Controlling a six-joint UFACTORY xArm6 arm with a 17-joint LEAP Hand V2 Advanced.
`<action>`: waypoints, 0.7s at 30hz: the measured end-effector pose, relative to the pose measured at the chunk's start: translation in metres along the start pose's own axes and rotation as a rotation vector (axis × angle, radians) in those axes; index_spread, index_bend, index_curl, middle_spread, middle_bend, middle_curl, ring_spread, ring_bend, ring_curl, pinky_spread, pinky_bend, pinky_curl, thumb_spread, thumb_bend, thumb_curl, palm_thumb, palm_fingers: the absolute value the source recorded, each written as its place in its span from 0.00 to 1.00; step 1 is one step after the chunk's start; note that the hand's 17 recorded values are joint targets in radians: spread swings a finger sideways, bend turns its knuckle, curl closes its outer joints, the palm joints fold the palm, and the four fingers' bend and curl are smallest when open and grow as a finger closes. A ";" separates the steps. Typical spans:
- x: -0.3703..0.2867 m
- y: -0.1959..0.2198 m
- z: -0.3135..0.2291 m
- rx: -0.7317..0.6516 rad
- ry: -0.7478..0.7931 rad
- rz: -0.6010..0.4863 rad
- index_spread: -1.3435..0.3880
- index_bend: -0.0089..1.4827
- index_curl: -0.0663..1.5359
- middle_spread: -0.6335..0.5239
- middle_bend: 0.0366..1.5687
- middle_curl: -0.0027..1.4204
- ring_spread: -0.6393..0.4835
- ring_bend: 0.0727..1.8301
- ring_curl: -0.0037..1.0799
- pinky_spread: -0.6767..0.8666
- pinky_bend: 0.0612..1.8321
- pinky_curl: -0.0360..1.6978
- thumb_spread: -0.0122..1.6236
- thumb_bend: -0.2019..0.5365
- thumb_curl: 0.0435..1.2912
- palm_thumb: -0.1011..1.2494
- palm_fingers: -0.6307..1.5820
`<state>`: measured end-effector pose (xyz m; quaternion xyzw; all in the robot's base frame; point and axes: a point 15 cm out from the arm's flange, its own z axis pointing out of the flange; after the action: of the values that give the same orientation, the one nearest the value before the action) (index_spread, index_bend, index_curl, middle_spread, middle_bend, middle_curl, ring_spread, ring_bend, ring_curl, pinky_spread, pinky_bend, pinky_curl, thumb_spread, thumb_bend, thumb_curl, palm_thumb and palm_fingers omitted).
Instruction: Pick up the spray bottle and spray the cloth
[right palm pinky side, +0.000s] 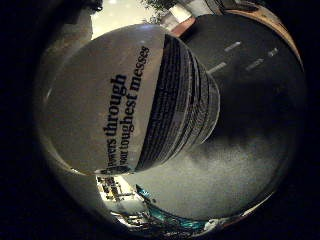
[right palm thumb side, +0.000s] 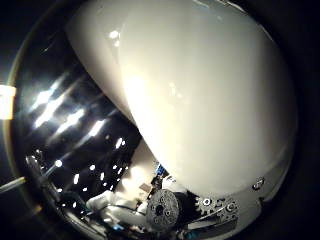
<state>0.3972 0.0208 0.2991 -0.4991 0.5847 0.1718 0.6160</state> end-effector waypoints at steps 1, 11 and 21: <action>-0.002 0.002 0.001 -0.008 -0.009 0.011 0.51 0.60 0.76 0.28 0.71 0.76 0.35 0.75 0.71 0.29 0.69 0.61 0.44 0.25 0.56 0.87 0.75; -0.013 0.016 -0.001 -0.156 0.037 0.093 0.55 0.63 0.75 0.33 0.74 0.76 0.36 0.75 0.76 0.32 0.64 0.71 0.46 0.25 0.61 0.86 0.76; -0.046 0.029 -0.010 -0.374 0.097 0.146 0.56 0.64 0.75 0.34 0.75 0.74 0.36 0.74 0.78 0.32 0.61 0.77 0.45 0.25 0.64 0.86 0.76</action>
<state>0.3566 0.0425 0.3302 -0.5687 0.6063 0.2976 0.4695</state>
